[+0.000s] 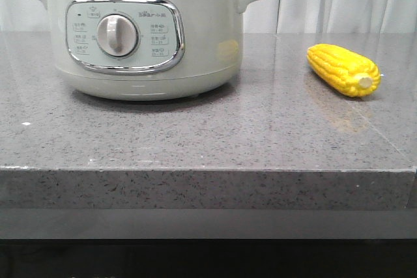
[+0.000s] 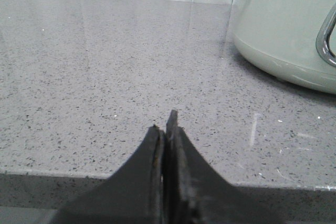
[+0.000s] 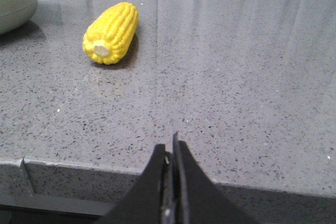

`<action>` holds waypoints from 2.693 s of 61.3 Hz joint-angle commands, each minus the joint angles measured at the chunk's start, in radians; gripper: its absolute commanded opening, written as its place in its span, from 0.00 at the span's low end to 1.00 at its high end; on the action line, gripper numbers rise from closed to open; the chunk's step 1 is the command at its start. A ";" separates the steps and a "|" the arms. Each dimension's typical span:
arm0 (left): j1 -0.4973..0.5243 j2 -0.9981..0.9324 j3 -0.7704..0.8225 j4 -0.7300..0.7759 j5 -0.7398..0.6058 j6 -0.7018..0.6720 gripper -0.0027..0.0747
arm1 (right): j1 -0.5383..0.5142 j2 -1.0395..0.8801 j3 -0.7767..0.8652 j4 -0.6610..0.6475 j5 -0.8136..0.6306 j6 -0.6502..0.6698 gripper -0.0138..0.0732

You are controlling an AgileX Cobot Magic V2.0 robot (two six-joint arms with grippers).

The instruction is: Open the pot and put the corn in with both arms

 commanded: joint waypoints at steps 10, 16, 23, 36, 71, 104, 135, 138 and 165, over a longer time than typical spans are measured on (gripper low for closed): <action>-0.008 -0.014 0.007 -0.012 -0.141 -0.007 0.01 | -0.007 -0.020 -0.017 -0.001 -0.083 0.000 0.02; -0.008 -0.012 -0.034 -0.012 -0.144 -0.007 0.01 | -0.007 -0.020 -0.048 -0.001 -0.068 0.000 0.02; -0.008 0.018 -0.131 -0.012 -0.139 -0.007 0.01 | -0.007 -0.018 -0.131 -0.001 -0.050 -0.001 0.02; -0.008 0.246 -0.368 -0.012 -0.054 -0.007 0.01 | -0.007 0.122 -0.334 -0.002 0.036 -0.002 0.02; -0.008 0.546 -0.557 -0.012 -0.050 0.003 0.12 | -0.007 0.435 -0.561 -0.002 0.085 -0.002 0.08; -0.008 0.717 -0.803 -0.029 0.212 0.054 0.79 | -0.007 0.435 -0.561 -0.002 0.083 -0.002 0.77; -0.260 1.378 -1.682 -0.046 0.728 0.076 0.76 | -0.006 0.435 -0.561 -0.002 0.095 -0.002 0.77; -0.282 1.422 -1.744 -0.046 0.757 0.076 0.76 | -0.005 0.435 -0.561 -0.002 0.104 -0.002 0.77; -0.395 1.805 -2.229 -0.013 0.962 0.083 0.76 | -0.003 0.435 -0.561 -0.002 0.102 -0.002 0.77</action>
